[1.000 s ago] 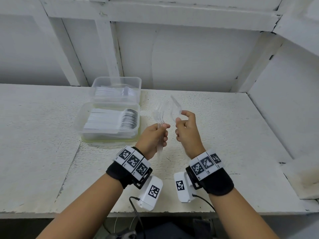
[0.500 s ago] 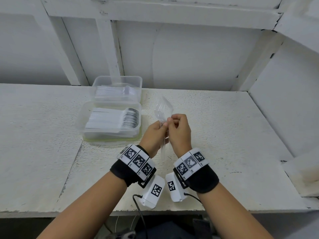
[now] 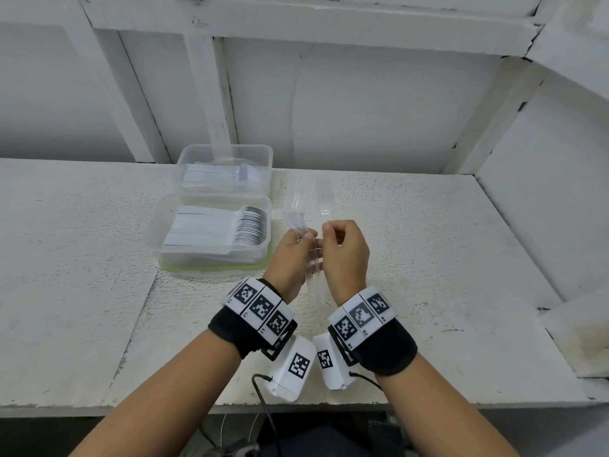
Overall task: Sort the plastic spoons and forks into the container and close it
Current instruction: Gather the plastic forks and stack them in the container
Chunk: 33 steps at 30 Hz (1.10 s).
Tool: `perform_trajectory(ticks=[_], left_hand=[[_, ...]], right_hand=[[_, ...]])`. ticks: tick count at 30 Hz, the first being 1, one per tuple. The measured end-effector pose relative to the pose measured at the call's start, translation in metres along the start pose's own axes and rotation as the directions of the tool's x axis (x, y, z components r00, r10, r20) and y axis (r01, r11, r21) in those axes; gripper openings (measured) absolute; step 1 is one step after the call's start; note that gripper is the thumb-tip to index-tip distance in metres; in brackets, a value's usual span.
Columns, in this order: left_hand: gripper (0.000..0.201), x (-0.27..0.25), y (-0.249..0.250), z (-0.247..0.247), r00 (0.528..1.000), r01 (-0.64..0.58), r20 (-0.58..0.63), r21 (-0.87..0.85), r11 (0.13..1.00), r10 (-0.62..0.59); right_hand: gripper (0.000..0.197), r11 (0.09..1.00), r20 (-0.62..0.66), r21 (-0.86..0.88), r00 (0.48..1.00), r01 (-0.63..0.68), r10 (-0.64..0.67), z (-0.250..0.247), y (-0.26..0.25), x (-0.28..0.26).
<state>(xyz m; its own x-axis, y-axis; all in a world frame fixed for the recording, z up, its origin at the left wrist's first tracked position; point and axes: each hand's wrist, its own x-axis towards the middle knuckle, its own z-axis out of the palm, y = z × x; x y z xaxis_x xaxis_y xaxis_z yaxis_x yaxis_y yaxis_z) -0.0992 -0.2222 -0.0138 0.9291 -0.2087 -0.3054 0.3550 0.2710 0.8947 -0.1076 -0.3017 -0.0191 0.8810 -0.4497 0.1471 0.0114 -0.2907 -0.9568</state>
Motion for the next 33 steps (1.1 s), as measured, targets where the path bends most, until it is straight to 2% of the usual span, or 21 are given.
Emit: perform_trajectory(ticks=[3, 7, 11, 15, 18, 22, 24, 26, 28, 30, 31, 33], left_hand=[[0.008, 0.004, 0.003, -0.004, 0.997, 0.030, -0.066, -0.120, 0.992, -0.038], [0.009, 0.006, 0.005, -0.009, 0.995, 0.037, -0.091, -0.130, 0.991, -0.049], [0.013, 0.004, 0.005, -0.007, 1.000, 0.022, -0.002, -0.154, 0.988, -0.022], [0.019, 0.001, 0.005, -0.004, 0.994, 0.003, 0.113, -0.154, 0.988, 0.015], [0.017, -0.001, 0.004, -0.006, 0.990, 0.008, 0.138, -0.110, 0.994, 0.007], [0.022, -0.002, 0.004, -0.009, 0.979, 0.039, 0.203, -0.027, 0.999, -0.033], [0.021, -0.002, 0.006, -0.011, 0.980, 0.055, 0.192, -0.001, 0.998, -0.054], [0.016, -0.002, 0.006, -0.013, 0.985, 0.055, 0.165, 0.016, 0.998, -0.057], [0.016, -0.003, 0.006, -0.016, 0.987, 0.050, 0.149, 0.044, 0.998, -0.057], [0.017, -0.003, 0.007, -0.019, 0.987, 0.043, 0.151, 0.091, 0.995, -0.056], [0.016, -0.004, 0.007, -0.021, 0.986, 0.037, 0.156, 0.124, 0.992, -0.056], [0.014, -0.005, 0.008, -0.024, 0.985, 0.022, 0.162, 0.197, 0.980, -0.055]], right_hand=[[0.009, 0.996, 0.027, 0.083, 1.000, -0.017, 0.015, -0.007, -0.001, 0.006], [0.008, 0.990, 0.159, 0.134, 0.987, -0.042, 0.020, -0.013, 0.000, 0.009], [0.010, 0.986, 0.199, 0.156, 0.980, -0.062, 0.031, -0.011, 0.004, 0.004], [0.016, 0.964, 0.227, 0.199, 0.966, -0.173, 0.127, -0.008, 0.003, 0.001], [0.021, 0.929, 0.279, 0.255, 0.940, -0.269, 0.196, -0.009, -0.001, 0.001], [0.019, 0.930, 0.302, 0.231, 0.930, -0.285, 0.209, -0.013, -0.002, 0.003], [0.017, 0.958, 0.297, 0.191, 0.943, -0.216, 0.153, -0.015, 0.000, 0.006], [0.012, 0.997, 0.286, 0.047, 0.957, -0.060, 0.044, -0.017, 0.004, 0.010], [0.011, 0.983, 0.297, -0.151, 0.953, 0.100, -0.051, -0.021, 0.005, 0.015], [0.011, 0.948, 0.351, -0.238, 0.929, 0.212, -0.119, -0.027, 0.002, 0.022], [0.012, 0.947, 0.364, -0.231, 0.922, 0.222, -0.128, -0.031, -0.001, 0.026], [0.020, 0.979, 0.360, -0.152, 0.930, 0.133, -0.071, -0.037, -0.010, 0.035]])
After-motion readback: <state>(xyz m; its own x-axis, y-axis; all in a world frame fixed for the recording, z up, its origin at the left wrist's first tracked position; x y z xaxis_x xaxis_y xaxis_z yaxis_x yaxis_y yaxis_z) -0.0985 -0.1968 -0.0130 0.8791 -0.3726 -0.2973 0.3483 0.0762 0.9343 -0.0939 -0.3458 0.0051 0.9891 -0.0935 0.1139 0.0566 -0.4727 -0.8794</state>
